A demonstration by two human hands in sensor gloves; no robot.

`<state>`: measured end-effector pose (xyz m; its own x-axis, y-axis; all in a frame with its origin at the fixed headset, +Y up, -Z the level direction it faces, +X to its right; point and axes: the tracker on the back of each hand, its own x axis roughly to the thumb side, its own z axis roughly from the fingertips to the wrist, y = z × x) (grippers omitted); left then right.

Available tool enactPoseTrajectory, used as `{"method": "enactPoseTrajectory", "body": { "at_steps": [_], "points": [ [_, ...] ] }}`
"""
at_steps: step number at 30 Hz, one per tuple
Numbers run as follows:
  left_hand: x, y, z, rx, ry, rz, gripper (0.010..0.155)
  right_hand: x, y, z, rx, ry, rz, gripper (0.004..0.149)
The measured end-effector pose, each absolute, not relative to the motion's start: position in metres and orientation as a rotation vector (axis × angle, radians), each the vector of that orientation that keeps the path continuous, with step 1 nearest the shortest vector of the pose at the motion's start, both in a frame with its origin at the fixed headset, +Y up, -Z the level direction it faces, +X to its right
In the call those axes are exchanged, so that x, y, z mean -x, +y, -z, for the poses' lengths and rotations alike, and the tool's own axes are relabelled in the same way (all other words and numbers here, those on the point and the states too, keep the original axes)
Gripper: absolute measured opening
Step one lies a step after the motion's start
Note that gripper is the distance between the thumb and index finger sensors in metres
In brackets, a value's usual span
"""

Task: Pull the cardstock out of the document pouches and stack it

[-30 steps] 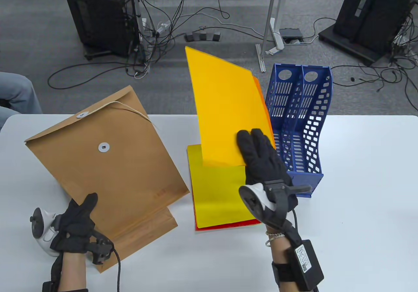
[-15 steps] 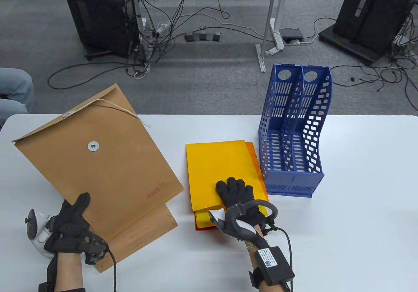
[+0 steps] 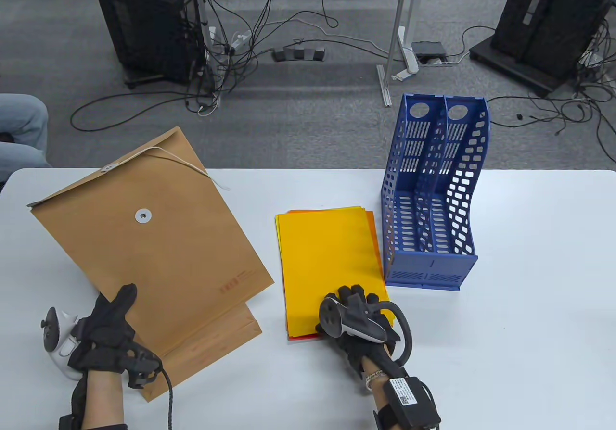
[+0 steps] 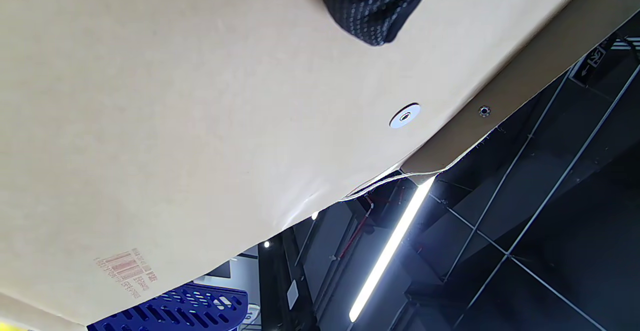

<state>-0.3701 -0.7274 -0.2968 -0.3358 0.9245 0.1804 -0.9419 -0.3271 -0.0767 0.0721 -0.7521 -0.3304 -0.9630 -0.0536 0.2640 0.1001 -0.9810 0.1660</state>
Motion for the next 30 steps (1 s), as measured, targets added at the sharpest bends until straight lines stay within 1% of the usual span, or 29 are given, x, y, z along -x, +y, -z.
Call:
{"method": "enactPoseTrajectory", "body": {
  "at_steps": [3,6,8,11,13,14,16,18,21,24,30],
  "points": [
    [0.370,-0.728,0.297,-0.104,-0.190,-1.894,0.050,-0.071,-0.729,0.317,0.389,-0.118,3.086,0.072],
    [0.370,-0.729,0.297,-0.085,-0.173,-1.885,0.050,-0.068,-0.707,0.295,0.389,0.020,3.146,0.076],
    [0.367,-0.729,0.297,-0.060,-0.160,-1.896,0.050,-0.065,-0.700,0.282,0.407,0.088,3.164,0.078],
    [0.361,-0.729,0.297,-0.015,-0.136,-1.916,0.052,-0.063,-0.701,0.271,0.362,0.092,3.152,0.079],
    [0.360,-0.729,0.298,-0.007,-0.055,-1.889,0.055,-0.063,-0.708,0.268,0.339,0.096,3.180,0.078],
    [0.361,-0.729,0.298,-0.006,0.008,-1.875,0.056,-0.064,-0.711,0.268,0.330,0.112,3.200,0.078],
    [0.368,-0.728,0.297,0.010,0.137,-1.879,0.059,-0.066,-0.717,0.269,0.338,0.067,3.206,0.077],
    [0.378,-0.730,0.298,0.053,0.195,-1.878,0.061,-0.068,-0.719,0.269,0.322,0.064,3.191,0.076],
    [0.396,-0.744,0.297,0.154,0.322,-1.810,0.060,-0.070,-0.718,0.269,0.329,0.070,3.204,0.076],
    [0.405,-0.761,0.294,0.194,0.471,-1.778,0.061,-0.070,-0.720,0.269,0.335,0.064,3.216,0.076],
    [0.408,-0.798,0.290,0.299,0.618,-1.814,0.069,-0.072,-0.720,0.268,0.358,0.061,3.216,0.076]
  ]
}}
